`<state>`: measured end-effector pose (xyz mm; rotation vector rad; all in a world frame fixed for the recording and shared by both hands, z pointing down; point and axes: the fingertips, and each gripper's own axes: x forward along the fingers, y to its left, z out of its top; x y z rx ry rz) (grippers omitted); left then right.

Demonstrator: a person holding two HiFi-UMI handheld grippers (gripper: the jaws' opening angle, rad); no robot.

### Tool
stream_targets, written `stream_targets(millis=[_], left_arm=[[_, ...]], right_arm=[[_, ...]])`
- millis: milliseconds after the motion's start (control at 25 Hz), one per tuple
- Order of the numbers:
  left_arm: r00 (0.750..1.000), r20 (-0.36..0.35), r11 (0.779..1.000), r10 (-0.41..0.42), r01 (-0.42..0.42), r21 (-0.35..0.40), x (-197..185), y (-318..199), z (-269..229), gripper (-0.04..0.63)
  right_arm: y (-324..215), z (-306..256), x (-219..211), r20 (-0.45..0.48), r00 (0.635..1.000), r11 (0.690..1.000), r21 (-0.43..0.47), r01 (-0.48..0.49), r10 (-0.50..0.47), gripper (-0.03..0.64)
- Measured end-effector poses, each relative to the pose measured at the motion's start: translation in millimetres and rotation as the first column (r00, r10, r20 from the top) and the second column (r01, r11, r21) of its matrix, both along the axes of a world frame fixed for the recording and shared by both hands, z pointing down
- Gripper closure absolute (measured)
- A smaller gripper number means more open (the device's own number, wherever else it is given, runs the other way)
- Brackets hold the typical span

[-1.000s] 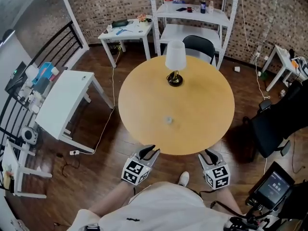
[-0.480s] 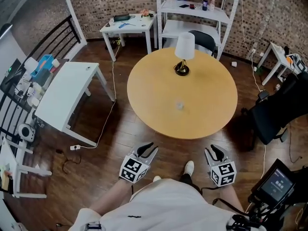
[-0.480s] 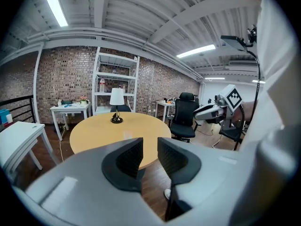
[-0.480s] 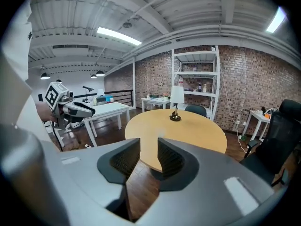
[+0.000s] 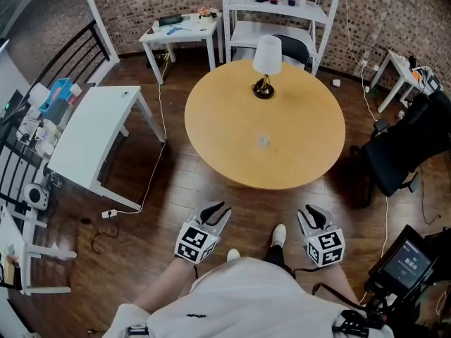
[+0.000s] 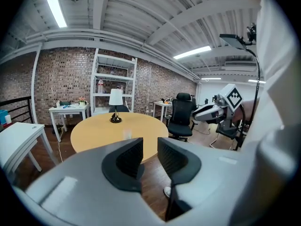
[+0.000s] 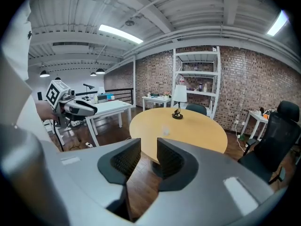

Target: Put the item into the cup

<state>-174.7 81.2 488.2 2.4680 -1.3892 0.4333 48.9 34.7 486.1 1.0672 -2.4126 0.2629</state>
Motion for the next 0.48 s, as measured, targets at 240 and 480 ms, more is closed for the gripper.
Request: stream_targets(millis=[240, 480], left_arm=[[1.0, 0.005, 1.0, -0.017, 0.017, 0.001, -2.0, 7.7, 2.3, 0.518], [1.0, 0.005, 0.999, -0.03, 0.03, -0.016, 10.6, -20.4, -0.6, 0.518]], right_arm=[[4.9, 3.1, -1.2, -0.002, 1.0, 1.0, 0.0, 0.016, -0.016, 0.506], [-29.4, -3.3, 9.9, 0.0, 1.0, 1.0, -0.003, 0.026, -0.026, 0.509]])
